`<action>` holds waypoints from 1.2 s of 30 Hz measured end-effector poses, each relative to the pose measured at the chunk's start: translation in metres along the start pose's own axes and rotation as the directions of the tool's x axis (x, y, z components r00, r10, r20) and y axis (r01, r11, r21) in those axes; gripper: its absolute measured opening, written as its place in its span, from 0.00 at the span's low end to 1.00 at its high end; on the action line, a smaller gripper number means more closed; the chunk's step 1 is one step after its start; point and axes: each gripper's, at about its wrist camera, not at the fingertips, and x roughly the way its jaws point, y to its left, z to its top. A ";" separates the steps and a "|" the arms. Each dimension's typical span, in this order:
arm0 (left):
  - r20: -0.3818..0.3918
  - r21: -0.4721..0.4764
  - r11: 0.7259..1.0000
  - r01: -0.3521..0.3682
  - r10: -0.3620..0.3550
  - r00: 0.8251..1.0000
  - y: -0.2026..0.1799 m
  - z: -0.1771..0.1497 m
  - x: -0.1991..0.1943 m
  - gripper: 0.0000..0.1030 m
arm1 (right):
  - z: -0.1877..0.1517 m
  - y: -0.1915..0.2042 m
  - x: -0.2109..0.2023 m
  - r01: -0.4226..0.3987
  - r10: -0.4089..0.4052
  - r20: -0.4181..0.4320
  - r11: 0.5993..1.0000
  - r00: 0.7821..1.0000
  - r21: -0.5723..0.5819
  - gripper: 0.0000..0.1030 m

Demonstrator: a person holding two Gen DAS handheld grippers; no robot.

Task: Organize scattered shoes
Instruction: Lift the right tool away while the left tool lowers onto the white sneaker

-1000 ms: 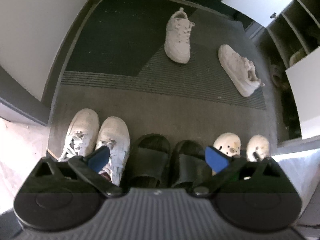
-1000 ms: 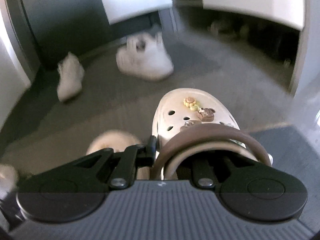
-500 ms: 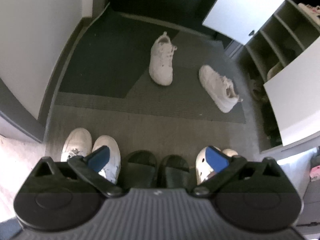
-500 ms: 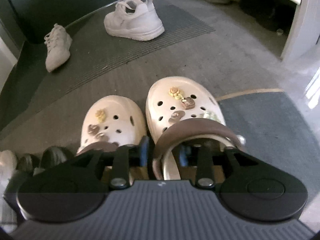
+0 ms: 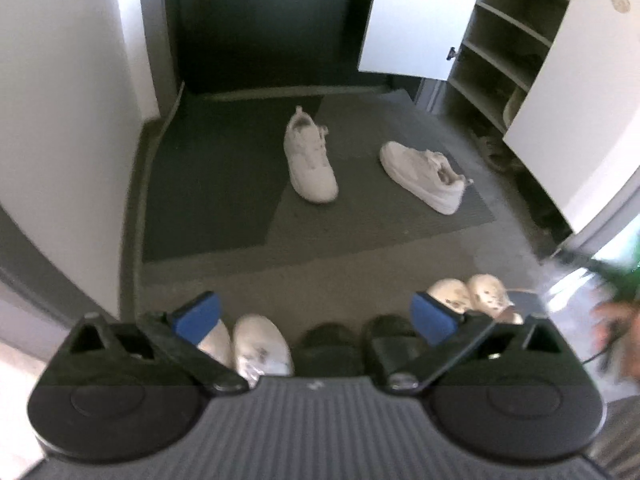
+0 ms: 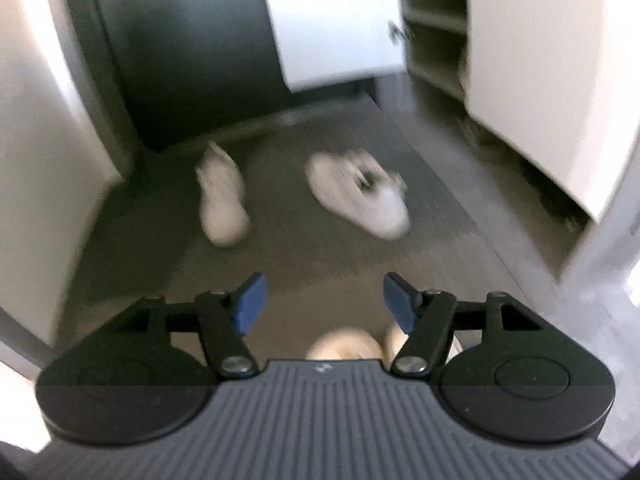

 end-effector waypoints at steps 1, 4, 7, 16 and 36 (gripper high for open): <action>0.000 0.005 1.000 -0.008 0.008 1.000 -0.004 0.001 0.002 1.00 | 0.015 0.010 -0.013 -0.026 0.025 0.030 1.000 0.999 0.014 0.65; -0.027 -0.009 1.000 -0.005 0.004 1.000 -0.008 0.001 0.009 1.00 | 0.053 0.034 -0.048 -0.120 0.112 0.098 0.989 0.989 0.084 0.65; -0.070 -0.007 1.000 -0.017 0.016 0.997 -0.014 -0.002 0.020 1.00 | 0.078 0.055 -0.077 -0.200 0.180 0.142 0.969 0.973 0.145 0.73; -0.109 0.003 0.997 -0.072 0.072 0.991 -0.019 0.015 0.075 1.00 | 0.070 0.102 -0.123 -0.352 0.283 0.268 0.900 0.921 0.259 1.00; -0.089 0.017 0.991 -0.135 0.136 0.987 -0.066 0.124 0.305 1.00 | 0.008 0.100 -0.066 -0.269 0.212 0.172 0.850 0.962 0.454 1.00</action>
